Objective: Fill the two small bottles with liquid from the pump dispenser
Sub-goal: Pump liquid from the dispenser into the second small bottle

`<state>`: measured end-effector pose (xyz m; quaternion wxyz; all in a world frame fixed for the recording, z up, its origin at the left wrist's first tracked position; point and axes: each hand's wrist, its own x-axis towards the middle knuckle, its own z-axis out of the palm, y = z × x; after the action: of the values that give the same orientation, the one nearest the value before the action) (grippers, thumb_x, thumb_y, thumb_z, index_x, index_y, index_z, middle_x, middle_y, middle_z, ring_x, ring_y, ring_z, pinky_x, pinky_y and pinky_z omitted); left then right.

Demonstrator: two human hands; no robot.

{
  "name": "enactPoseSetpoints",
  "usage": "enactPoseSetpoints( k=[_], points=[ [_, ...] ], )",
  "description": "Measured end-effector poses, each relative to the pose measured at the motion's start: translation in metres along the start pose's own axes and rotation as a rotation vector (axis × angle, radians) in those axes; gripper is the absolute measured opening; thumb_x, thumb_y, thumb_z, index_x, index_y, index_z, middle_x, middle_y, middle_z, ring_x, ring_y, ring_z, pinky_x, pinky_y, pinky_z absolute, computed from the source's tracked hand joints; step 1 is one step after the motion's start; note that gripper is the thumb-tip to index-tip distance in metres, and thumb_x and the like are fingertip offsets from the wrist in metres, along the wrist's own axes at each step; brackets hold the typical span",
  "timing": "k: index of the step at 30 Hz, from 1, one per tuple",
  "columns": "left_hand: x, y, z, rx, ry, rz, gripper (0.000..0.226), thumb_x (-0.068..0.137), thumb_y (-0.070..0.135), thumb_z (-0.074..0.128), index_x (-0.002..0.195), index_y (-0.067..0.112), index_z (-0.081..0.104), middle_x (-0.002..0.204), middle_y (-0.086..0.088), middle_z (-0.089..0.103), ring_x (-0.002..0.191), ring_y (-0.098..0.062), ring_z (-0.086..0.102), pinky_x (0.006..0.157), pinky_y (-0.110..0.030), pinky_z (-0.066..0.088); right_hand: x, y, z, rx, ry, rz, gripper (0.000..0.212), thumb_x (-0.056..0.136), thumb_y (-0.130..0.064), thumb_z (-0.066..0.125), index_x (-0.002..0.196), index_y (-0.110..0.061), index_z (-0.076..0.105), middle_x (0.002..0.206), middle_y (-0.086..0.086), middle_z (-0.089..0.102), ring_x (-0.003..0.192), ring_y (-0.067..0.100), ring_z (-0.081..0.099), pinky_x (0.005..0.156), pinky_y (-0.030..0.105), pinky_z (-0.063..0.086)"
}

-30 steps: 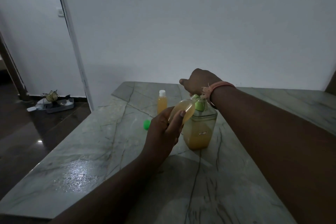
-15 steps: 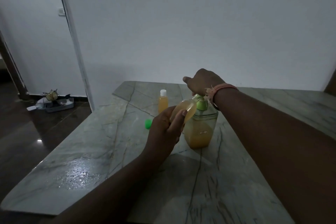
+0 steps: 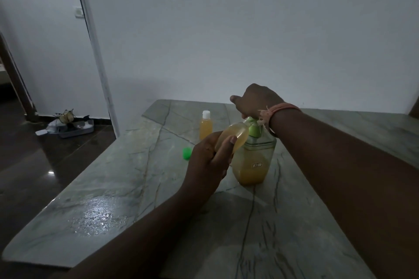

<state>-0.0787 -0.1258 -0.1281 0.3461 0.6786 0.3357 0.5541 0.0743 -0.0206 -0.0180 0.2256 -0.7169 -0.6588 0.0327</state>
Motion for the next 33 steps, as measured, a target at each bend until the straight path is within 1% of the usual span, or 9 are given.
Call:
enactPoseSetpoints(
  k=[4, 7, 9, 14, 20, 25, 28, 31, 33],
  points=[
    [0.0006, 0.0001, 0.0005, 0.006, 0.008, -0.006, 0.02, 0.104, 0.032, 0.05, 0.099, 0.018, 0.063, 0.066, -0.002, 0.059, 0.05, -0.013, 0.052, 0.044, -0.028, 0.044, 0.0011, -0.003, -0.0037, -0.025, 0.008, -0.037, 0.05, 0.09, -0.059, 0.047, 0.088, -0.014, 0.068, 0.092, 0.007, 0.072, 0.084, 0.028, 0.067, 0.084, 0.037, 0.053],
    [0.0014, -0.0019, 0.0009, 0.007, 0.003, -0.002, 0.02, 0.103, 0.033, 0.05, 0.099, 0.019, 0.064, 0.065, -0.002, 0.058, 0.049, -0.013, 0.052, 0.044, -0.027, 0.044, 0.0001, 0.0022, 0.0012, 0.016, 0.018, -0.015, 0.053, 0.094, -0.057, 0.045, 0.086, -0.011, 0.069, 0.086, 0.008, 0.07, 0.079, 0.027, 0.064, 0.075, 0.034, 0.048],
    [0.001, -0.004, 0.0012, 0.01, 0.005, -0.01, 0.02, 0.103, 0.033, 0.05, 0.099, 0.02, 0.064, 0.065, -0.002, 0.059, 0.049, -0.013, 0.052, 0.044, -0.027, 0.044, -0.0004, 0.0036, 0.0022, 0.023, 0.002, 0.001, 0.054, 0.094, -0.057, 0.045, 0.087, -0.01, 0.07, 0.084, 0.009, 0.068, 0.079, 0.029, 0.064, 0.074, 0.034, 0.046],
    [0.0001, -0.0023, 0.0015, -0.012, -0.003, -0.031, 0.023, 0.104, 0.031, 0.05, 0.101, 0.013, 0.063, 0.065, -0.003, 0.058, 0.049, -0.013, 0.05, 0.043, -0.026, 0.042, -0.0022, 0.0019, 0.0018, 0.024, -0.001, 0.009, 0.051, 0.094, -0.057, 0.045, 0.084, -0.012, 0.068, 0.093, 0.009, 0.072, 0.087, 0.029, 0.066, 0.084, 0.036, 0.051],
    [0.0006, -0.0016, 0.0014, -0.031, -0.01, -0.043, 0.023, 0.103, 0.032, 0.05, 0.1, 0.014, 0.063, 0.065, -0.001, 0.058, 0.05, -0.013, 0.051, 0.044, -0.026, 0.042, -0.0003, 0.0006, -0.0035, 0.012, -0.008, -0.012, 0.054, 0.093, -0.059, 0.045, 0.084, -0.012, 0.068, 0.087, 0.008, 0.071, 0.081, 0.028, 0.065, 0.083, 0.037, 0.052],
    [0.002, -0.0061, 0.0015, -0.012, -0.008, -0.037, 0.023, 0.103, 0.034, 0.05, 0.099, 0.015, 0.064, 0.065, -0.001, 0.059, 0.049, -0.014, 0.051, 0.044, -0.027, 0.043, 0.0016, 0.0036, 0.0037, 0.024, -0.01, 0.019, 0.054, 0.092, -0.06, 0.045, 0.085, -0.012, 0.069, 0.091, 0.009, 0.072, 0.085, 0.029, 0.066, 0.087, 0.038, 0.052],
    [0.0023, -0.0054, 0.0018, -0.008, -0.005, -0.041, 0.023, 0.102, 0.035, 0.05, 0.101, 0.016, 0.063, 0.065, -0.001, 0.059, 0.049, -0.014, 0.052, 0.045, -0.029, 0.044, 0.001, 0.0008, 0.0034, 0.004, -0.003, 0.026, 0.05, 0.091, -0.06, 0.046, 0.082, -0.015, 0.066, 0.095, 0.008, 0.073, 0.09, 0.03, 0.067, 0.09, 0.039, 0.052],
    [0.0014, -0.0036, 0.0015, -0.007, -0.006, -0.031, 0.023, 0.103, 0.033, 0.049, 0.097, 0.015, 0.063, 0.062, 0.001, 0.057, 0.048, -0.012, 0.051, 0.044, -0.027, 0.043, 0.0001, -0.0015, 0.0007, -0.011, -0.033, 0.021, 0.048, 0.091, -0.06, 0.045, 0.076, -0.017, 0.061, 0.097, 0.007, 0.073, 0.09, 0.029, 0.067, 0.09, 0.039, 0.052],
    [0.0007, -0.003, 0.0022, -0.014, -0.006, -0.037, 0.024, 0.103, 0.033, 0.049, 0.098, 0.013, 0.062, 0.062, 0.004, 0.056, 0.048, -0.011, 0.05, 0.044, -0.026, 0.042, -0.0004, -0.0038, -0.0025, -0.025, -0.033, 0.005, 0.047, 0.09, -0.06, 0.046, 0.072, -0.019, 0.056, 0.097, 0.007, 0.072, 0.09, 0.029, 0.067, 0.089, 0.039, 0.053]
  ],
)
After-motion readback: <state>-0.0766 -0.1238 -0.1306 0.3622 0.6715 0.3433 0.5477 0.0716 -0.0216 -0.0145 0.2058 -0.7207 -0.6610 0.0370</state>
